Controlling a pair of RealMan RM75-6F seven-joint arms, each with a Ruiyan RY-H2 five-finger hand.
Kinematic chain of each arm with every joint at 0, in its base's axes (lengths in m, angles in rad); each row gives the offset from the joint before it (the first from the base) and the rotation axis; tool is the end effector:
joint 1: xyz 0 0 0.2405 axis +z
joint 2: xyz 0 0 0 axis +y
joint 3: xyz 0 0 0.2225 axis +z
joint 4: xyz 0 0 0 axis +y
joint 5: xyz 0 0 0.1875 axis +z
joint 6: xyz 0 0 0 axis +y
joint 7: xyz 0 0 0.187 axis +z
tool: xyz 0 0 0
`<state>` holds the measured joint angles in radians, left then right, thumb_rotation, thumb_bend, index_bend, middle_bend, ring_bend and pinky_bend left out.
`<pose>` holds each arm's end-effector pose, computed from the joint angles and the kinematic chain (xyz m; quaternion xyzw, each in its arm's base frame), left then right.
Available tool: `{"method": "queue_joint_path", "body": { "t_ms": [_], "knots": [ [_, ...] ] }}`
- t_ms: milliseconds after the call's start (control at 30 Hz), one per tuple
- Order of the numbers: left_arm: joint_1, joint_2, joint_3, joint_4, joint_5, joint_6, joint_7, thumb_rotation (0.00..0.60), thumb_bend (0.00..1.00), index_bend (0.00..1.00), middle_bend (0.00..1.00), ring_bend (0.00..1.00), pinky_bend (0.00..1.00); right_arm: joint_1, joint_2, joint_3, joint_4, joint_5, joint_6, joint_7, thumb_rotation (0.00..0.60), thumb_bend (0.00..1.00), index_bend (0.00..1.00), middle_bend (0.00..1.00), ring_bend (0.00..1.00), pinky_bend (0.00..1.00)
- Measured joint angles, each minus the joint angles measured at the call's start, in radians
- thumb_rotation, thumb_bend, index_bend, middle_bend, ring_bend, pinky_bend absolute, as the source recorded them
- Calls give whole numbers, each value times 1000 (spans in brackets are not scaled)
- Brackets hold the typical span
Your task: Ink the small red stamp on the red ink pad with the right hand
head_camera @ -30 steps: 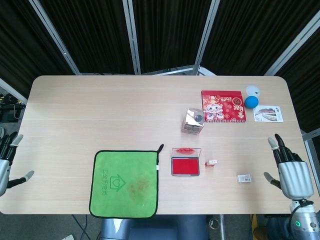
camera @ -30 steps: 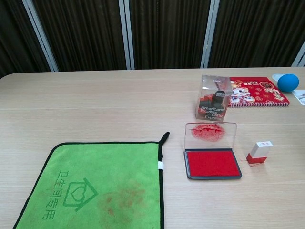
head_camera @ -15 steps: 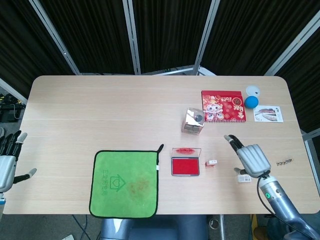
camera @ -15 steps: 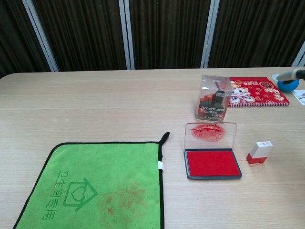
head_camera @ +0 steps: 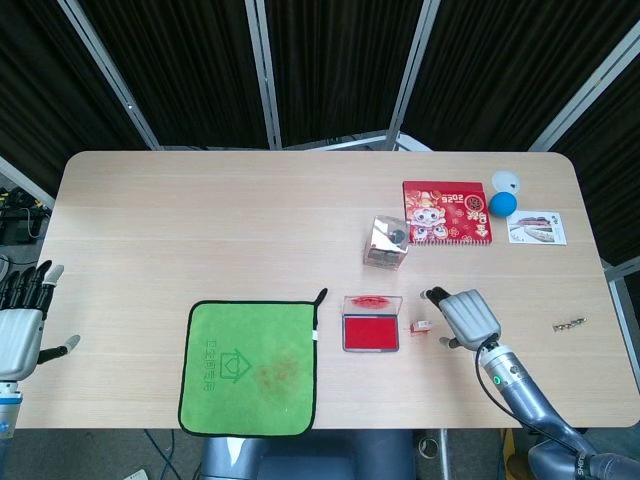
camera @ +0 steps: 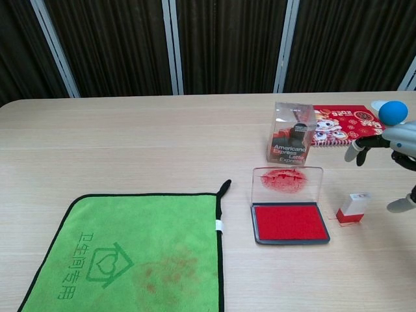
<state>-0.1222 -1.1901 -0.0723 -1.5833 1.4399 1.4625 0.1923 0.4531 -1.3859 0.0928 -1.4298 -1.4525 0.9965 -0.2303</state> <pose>-0.2724 0.2338 0.1510 -0.6108 -0.3475 -0.3446 0.6224 -0.2136 -0.3059 0.0289 0.7676 -0.3364 0.3015 0.4546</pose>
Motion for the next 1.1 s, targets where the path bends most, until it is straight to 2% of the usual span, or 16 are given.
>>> {"method": "queue_joint_path", "body": {
  "t_ms": [233, 633, 1100],
  "knots": [
    [1, 0, 2, -3, 1, 2, 4, 600, 0, 0, 0, 0, 0, 12, -53, -15, 45, 9, -3, -41, 600, 159, 294, 350, 860, 1000],
    [4, 0, 1, 3, 11, 19, -8, 600, 0, 0, 0, 0, 0, 26, -118, -38, 116, -4, 11, -12, 600, 272, 357, 412, 860, 1000],
    [4, -2, 1, 5, 12, 21, -10, 600, 0, 0, 0, 0, 0, 40, -143, -55, 161, -7, 6, 11, 600, 308, 392, 444, 860, 1000]
  ]
}}
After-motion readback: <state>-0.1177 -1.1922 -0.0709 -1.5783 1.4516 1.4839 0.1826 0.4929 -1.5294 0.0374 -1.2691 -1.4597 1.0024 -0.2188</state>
